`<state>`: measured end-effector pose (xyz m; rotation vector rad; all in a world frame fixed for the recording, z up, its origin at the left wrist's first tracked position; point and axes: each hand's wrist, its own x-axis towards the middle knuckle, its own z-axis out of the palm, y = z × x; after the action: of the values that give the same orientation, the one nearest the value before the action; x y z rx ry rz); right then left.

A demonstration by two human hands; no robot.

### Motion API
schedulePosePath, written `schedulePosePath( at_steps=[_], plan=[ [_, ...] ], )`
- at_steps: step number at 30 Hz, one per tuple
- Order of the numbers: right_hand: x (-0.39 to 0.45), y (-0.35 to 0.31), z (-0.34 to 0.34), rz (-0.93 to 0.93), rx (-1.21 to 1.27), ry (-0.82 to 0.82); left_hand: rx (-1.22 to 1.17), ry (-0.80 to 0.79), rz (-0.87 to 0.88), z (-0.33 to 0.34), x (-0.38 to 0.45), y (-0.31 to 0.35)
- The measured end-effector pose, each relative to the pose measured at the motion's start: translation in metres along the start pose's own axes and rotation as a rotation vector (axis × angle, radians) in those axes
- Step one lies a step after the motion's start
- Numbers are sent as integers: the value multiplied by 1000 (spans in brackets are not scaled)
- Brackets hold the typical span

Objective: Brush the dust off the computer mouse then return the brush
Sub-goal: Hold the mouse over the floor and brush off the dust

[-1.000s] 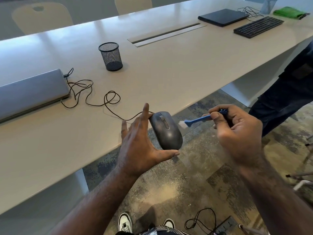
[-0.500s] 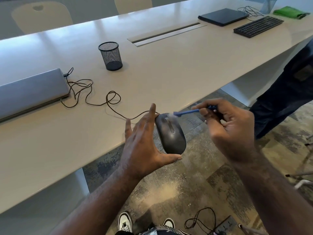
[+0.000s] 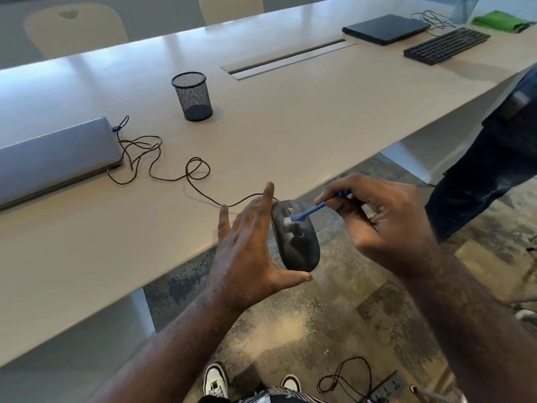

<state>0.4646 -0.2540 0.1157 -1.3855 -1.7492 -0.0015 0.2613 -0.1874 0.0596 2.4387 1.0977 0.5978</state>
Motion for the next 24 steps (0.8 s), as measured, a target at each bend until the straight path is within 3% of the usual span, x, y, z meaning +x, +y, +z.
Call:
schedulePosePath(
  at_steps=[5, 10, 17, 21, 24],
  plan=[
    [-1, -1, 11, -10, -60, -76, -5, 0, 20, 1, 1, 3],
    [-7, 0, 4, -41, 91, -192, -15, 18, 3, -1, 1, -3],
    [-7, 3, 1, 30, 34, 37, -20, 49, -4, -4, 1, -6],
    [-8, 3, 2, 44, 43, -28, -31, 69, -26, -6, 2, -9],
    [-7, 4, -1, 239, 241, -40, -42, 92, -45, -9, 2, -16]
  ],
)
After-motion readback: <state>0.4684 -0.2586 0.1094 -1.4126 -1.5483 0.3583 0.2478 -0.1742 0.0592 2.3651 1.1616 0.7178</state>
